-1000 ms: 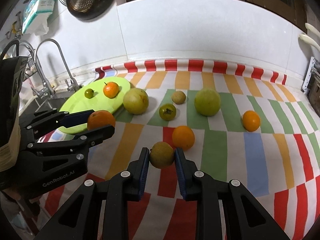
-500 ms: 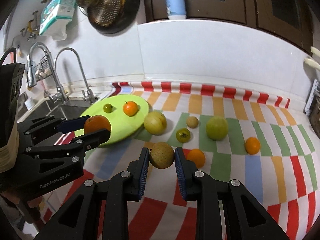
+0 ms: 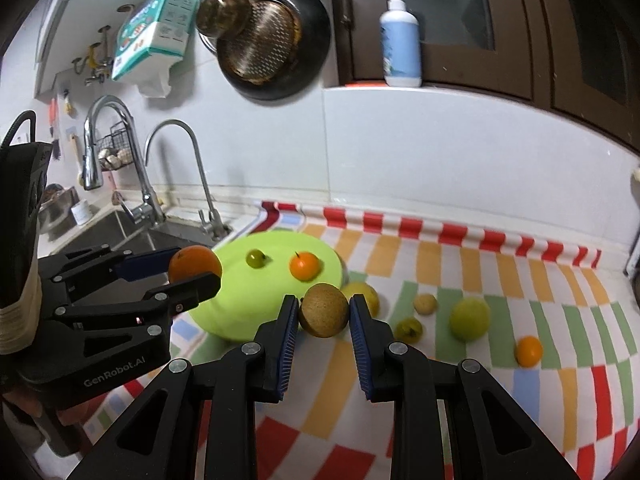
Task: Organize fruits
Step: 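Carry the yellow fruit and mandarin over the green plate with both tools, then lower and open the left tool on the plate while the right tool releases its fruit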
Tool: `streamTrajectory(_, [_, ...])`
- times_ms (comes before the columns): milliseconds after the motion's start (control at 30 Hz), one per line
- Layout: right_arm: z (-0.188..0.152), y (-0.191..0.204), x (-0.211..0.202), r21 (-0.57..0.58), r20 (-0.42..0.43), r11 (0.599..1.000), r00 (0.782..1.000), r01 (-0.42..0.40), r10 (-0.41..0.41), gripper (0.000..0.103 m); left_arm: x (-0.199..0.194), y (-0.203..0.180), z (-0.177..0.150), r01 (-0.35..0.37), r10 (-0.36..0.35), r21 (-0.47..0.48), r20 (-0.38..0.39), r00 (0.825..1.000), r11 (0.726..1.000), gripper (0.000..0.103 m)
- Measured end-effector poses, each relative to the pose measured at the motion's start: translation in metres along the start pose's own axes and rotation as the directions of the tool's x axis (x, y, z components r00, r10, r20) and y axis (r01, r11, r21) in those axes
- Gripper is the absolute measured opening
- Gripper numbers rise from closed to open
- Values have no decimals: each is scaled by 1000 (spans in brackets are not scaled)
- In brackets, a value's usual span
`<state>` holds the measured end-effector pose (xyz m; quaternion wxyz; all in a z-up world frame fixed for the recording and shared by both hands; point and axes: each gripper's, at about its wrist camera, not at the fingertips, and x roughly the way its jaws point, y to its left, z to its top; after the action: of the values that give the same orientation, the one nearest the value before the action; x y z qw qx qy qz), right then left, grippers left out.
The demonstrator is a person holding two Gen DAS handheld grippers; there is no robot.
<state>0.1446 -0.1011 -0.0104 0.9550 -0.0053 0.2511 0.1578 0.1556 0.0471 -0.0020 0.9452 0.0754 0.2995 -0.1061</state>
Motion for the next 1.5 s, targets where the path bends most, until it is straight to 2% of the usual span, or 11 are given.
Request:
streamTrajectory(233, [17, 15, 20, -12, 30, 999, 999, -40, 40, 27, 8, 24, 5, -30, 30, -18, 0, 1000, 999, 42])
streamTrajectory(500, [31, 32, 54, -16, 26, 998, 998, -60, 61, 27, 28, 53, 10, -45, 45, -18, -5, 999, 999, 42])
streamTrajectory(1033, [23, 48, 140, 7, -109, 999, 993, -48, 48, 27, 102, 93, -2, 2, -5, -29, -112, 994, 1000, 42])
streamTrajectory(1267, [17, 43, 163, 20, -166, 999, 986, -26, 29, 27, 130, 95, -9, 19, -22, -25, -159, 987, 1000, 42])
streamTrajectory(1333, [15, 43, 168, 28, -206, 999, 978, -18, 23, 27, 136, 95, -10, 21, -25, -20, -165, 986, 1000, 42])
streamTrajectory(1500, [14, 43, 174, 27, -206, 999, 978, -18, 23, 27, 146, 94, -11, 28, -31, -20, -186, 982, 999, 42])
